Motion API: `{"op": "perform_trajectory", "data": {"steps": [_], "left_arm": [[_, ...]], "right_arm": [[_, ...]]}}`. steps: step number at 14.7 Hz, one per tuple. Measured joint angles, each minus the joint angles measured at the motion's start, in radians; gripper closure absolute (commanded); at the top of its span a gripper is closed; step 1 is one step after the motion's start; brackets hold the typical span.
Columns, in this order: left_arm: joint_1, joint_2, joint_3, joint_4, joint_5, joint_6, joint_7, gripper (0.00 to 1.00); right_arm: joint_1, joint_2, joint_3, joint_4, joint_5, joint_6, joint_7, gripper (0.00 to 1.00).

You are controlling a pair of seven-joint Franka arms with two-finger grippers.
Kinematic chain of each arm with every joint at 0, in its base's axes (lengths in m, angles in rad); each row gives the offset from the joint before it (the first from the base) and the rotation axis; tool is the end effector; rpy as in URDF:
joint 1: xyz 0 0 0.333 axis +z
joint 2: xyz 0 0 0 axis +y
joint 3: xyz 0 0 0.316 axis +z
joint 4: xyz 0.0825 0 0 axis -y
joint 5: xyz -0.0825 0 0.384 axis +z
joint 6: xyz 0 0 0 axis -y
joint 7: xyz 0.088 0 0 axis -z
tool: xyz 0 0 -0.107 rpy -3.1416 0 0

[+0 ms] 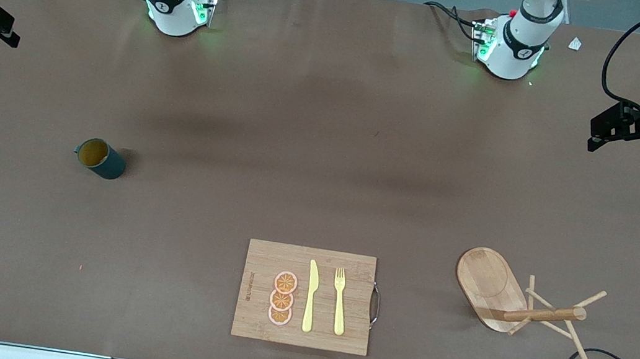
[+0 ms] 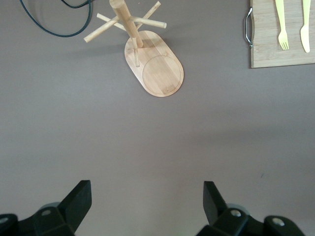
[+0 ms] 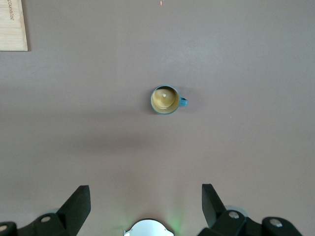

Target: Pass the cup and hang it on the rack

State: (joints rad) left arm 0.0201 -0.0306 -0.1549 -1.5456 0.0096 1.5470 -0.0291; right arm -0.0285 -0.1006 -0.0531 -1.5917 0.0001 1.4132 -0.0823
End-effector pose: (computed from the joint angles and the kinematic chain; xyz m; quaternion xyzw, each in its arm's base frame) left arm 0.5381 -0.0734 0.6508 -0.9985 0.0526 -0.0163 0.0058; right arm 0.5042 -0.0428 0.6549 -0.9992 -0.0006 0.0387 0.0059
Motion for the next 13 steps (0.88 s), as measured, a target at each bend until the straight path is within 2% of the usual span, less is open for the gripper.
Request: {"op": "perform_trajectory", "data": {"steps": [13], "left_arm": [[0.005,-0.002,0.004,0.002,0.000,-0.002,-0.012,0.00]], "right_arm": [[-0.001,0.000,-0.001,0.000,0.000,0.000,-0.003,0.00]]}}
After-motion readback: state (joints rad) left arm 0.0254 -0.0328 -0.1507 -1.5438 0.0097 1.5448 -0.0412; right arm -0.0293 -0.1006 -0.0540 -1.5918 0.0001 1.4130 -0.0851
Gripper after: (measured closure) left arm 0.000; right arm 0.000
